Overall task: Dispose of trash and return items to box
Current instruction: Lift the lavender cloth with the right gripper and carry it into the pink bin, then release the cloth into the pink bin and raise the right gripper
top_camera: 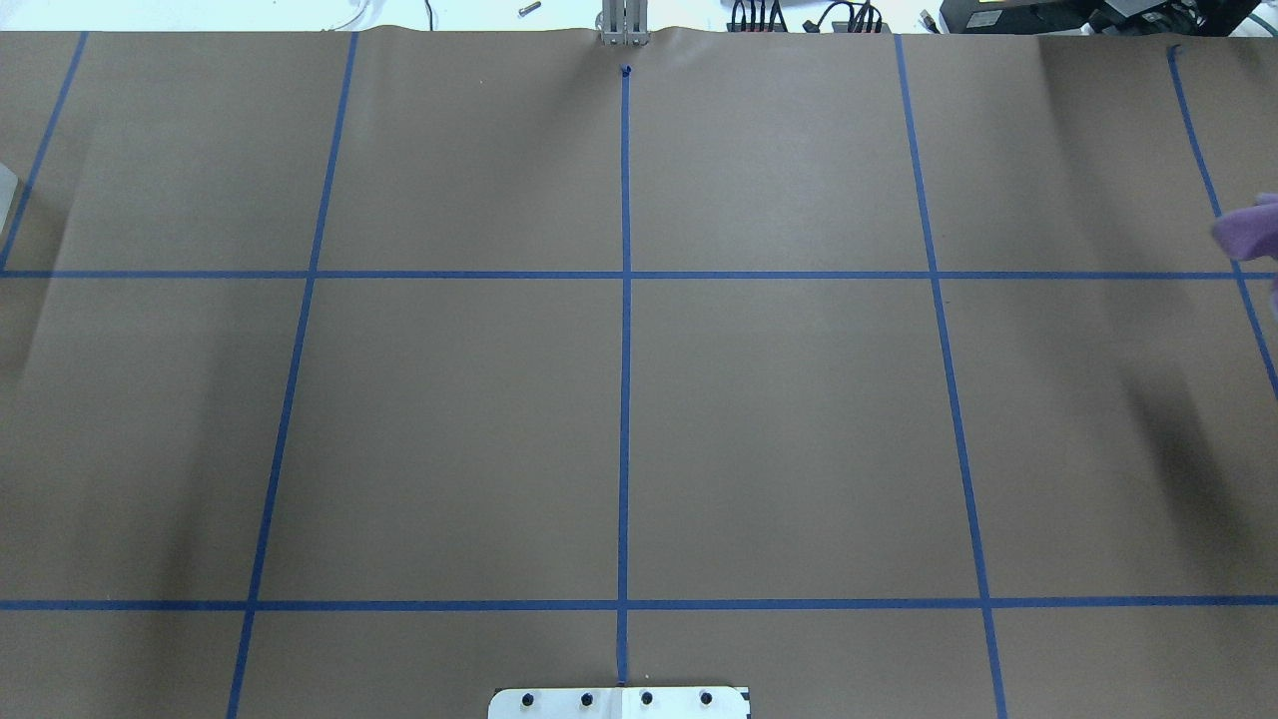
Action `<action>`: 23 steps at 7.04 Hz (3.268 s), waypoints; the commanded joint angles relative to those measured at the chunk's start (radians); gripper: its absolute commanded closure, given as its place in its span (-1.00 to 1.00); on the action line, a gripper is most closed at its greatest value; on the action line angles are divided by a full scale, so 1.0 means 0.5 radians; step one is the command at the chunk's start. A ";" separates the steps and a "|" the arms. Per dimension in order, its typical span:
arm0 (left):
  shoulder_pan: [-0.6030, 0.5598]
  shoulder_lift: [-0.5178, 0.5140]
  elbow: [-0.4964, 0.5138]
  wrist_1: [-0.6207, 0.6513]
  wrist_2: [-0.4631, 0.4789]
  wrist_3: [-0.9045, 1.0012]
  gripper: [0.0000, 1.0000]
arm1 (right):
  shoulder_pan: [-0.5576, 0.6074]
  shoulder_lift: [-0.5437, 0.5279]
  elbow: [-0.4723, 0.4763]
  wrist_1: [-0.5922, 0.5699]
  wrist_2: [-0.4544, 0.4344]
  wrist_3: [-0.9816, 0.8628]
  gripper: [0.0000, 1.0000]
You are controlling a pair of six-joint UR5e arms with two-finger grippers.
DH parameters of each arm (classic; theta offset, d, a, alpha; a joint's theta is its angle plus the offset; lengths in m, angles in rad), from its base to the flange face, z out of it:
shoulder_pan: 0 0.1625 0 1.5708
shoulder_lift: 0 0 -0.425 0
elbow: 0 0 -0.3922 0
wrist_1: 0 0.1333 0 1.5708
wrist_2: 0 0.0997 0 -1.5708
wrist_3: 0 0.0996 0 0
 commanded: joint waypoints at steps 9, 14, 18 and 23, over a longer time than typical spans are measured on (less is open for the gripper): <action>0.000 0.015 0.020 0.008 0.003 0.009 -0.98 | 0.165 -0.276 -0.795 0.877 0.014 -0.021 -0.64; -0.009 0.214 -0.191 0.045 0.000 0.012 -0.98 | -0.041 -0.062 -0.591 0.850 0.174 0.401 -1.00; -0.076 0.178 -0.332 0.519 0.021 0.463 -0.98 | -0.118 0.082 -0.541 0.773 0.207 0.586 -1.00; -0.255 0.178 -0.259 0.459 0.086 0.454 -0.98 | -0.176 -0.065 -0.562 0.963 0.177 0.611 -1.00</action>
